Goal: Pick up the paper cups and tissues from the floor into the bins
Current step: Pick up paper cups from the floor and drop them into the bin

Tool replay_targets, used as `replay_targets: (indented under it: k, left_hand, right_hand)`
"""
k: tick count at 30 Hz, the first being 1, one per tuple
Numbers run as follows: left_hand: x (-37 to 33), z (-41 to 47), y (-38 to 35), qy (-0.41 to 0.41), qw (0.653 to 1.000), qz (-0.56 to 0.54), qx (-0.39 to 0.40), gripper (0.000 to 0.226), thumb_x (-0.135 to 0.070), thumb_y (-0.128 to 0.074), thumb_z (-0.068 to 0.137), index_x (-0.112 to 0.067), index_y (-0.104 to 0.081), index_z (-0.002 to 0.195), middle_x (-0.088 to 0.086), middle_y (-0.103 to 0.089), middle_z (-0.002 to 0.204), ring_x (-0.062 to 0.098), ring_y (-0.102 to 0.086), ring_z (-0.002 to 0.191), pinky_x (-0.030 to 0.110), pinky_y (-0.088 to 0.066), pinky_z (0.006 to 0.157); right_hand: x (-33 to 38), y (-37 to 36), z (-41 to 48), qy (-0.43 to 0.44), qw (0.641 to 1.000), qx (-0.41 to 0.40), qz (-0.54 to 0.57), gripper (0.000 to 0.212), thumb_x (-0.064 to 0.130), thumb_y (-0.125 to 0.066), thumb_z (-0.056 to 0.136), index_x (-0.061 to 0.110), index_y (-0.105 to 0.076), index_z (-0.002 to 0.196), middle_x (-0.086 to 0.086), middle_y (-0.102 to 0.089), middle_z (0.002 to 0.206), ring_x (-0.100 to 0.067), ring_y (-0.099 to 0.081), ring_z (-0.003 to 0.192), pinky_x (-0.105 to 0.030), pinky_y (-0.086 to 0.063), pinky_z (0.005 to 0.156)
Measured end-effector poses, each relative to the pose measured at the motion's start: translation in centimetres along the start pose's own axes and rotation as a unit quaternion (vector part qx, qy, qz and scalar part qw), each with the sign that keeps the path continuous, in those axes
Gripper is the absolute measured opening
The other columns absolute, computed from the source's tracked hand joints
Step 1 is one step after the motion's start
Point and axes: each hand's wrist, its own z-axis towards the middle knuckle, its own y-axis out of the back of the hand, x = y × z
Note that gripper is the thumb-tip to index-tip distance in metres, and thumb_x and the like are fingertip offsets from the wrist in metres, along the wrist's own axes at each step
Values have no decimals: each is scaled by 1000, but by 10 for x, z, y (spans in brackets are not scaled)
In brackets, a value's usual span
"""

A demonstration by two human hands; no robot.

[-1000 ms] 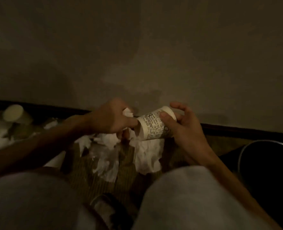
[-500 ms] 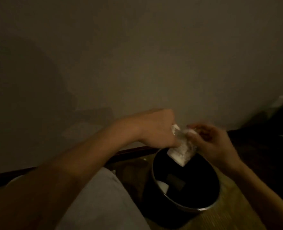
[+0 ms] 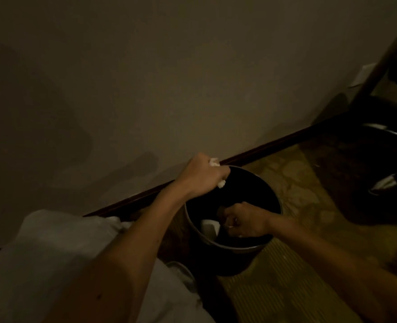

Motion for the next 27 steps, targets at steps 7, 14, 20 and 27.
replay_targets:
  k: [7, 14, 20, 27]
  left_hand:
    - [13, 22, -10, 9, 996, 46, -71, 37, -33, -54, 80, -16, -57, 47, -9, -59, 44, 1, -52, 40, 14, -36, 41]
    - [22, 60, -51, 76, 996, 43, 18, 37, -44, -27, 89, -26, -56, 75, -2, -60, 80, 15, -55, 74, 34, -45, 66]
    - [33, 83, -80, 124, 974, 113, 153, 31, -12, -42, 97, -11, -57, 71, 8, -60, 71, 20, -56, 61, 32, -49, 62]
    - [69, 80, -85, 183, 936, 217, 210, 41, -7, -60, 90, -8, -54, 131, 15, -62, 118, 29, -67, 95, 37, -59, 80]
  right_hand:
    - [5, 29, -25, -18, 937, -206, 281, 61, 49, -73, 79, 25, -51, 131, 7, -68, 110, -9, -65, 98, -33, -54, 87]
    - [12, 59, -6, -55, 913, -334, 229, 26, 25, -69, 88, 11, -65, 109, -4, -72, 97, -17, -69, 85, -41, -57, 78]
    - [-28, 62, -3, -147, 949, -256, 109, 24, 22, -67, 86, 1, -70, 75, -10, -71, 73, -21, -68, 71, -36, -52, 63]
    - [-40, 37, 26, -158, 986, -50, -13, 21, 21, -56, 94, 5, -63, 106, -14, -64, 112, -28, -62, 102, -32, -46, 75]
